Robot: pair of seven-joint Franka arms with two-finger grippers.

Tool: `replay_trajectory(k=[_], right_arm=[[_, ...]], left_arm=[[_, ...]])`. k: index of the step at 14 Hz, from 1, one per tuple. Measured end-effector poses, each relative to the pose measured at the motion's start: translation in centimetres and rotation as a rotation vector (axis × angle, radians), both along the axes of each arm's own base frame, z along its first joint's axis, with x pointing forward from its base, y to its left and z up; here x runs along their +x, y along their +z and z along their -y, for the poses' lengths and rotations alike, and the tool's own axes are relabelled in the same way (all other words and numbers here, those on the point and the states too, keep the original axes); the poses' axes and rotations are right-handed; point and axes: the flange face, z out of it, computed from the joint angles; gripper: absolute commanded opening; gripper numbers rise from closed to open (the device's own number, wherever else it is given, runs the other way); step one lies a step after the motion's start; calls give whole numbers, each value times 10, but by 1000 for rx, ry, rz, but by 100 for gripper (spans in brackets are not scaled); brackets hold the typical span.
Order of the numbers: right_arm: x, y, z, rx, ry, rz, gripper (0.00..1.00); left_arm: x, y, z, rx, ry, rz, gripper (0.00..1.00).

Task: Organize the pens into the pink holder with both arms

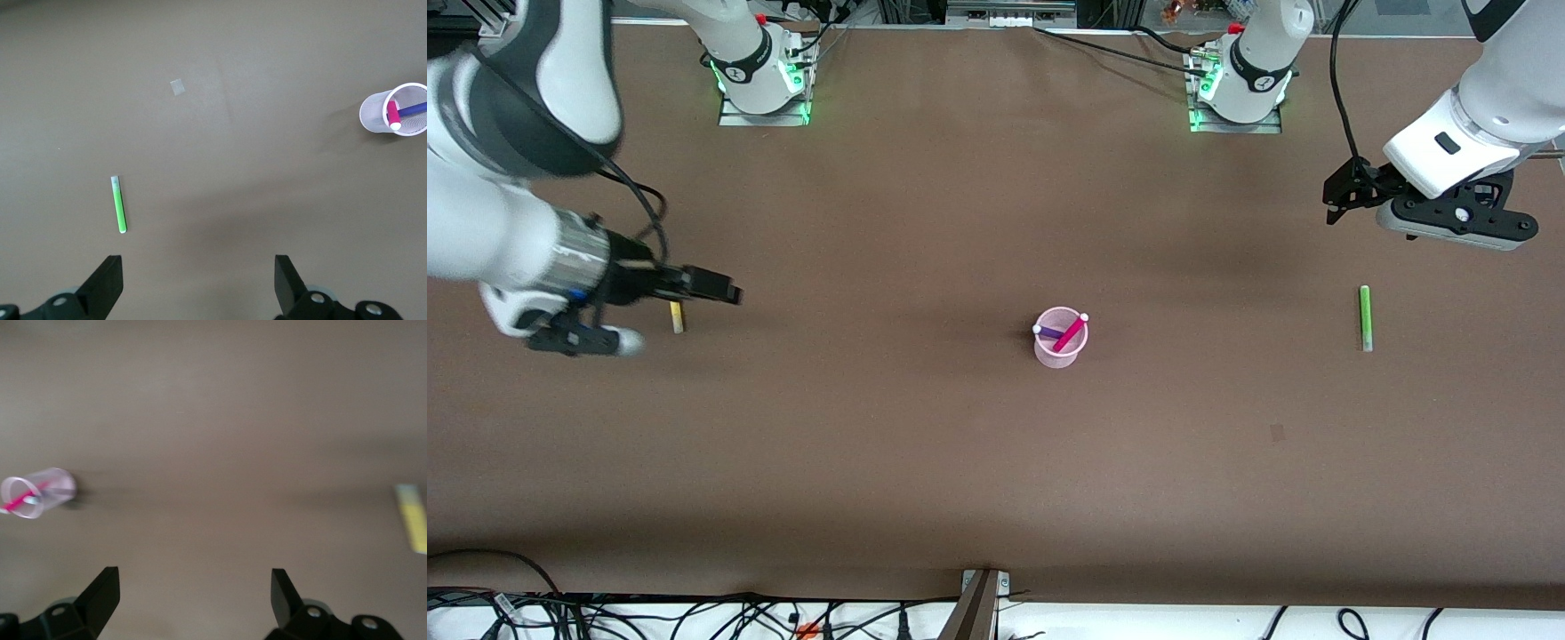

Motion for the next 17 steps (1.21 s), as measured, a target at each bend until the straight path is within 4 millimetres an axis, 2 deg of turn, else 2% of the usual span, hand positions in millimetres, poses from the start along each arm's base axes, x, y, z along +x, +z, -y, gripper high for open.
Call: replay_trajectory(k=[2, 4, 6, 8, 12, 15, 17], right_arm=[[-23, 39, 16, -49, 25, 9, 100], [-39, 67, 32, -67, 31, 29, 100], [-52, 83, 47, -106, 47, 45, 100], [-68, 95, 54, -147, 75, 56, 100], [-92, 95, 71, -156, 91, 56, 100], [-91, 86, 88, -154, 99, 64, 100], [-89, 82, 87, -154, 106, 63, 100]], left_arm=[[0, 0, 0, 0, 0, 0, 100], [0, 0, 0, 0, 0, 0, 100], [0, 0, 0, 0, 0, 0, 100], [0, 0, 0, 0, 0, 0, 100], [0, 0, 0, 0, 0, 0, 100], [1, -1, -1, 0, 1, 0, 100], [2, -2, 0, -1, 0, 2, 100]])
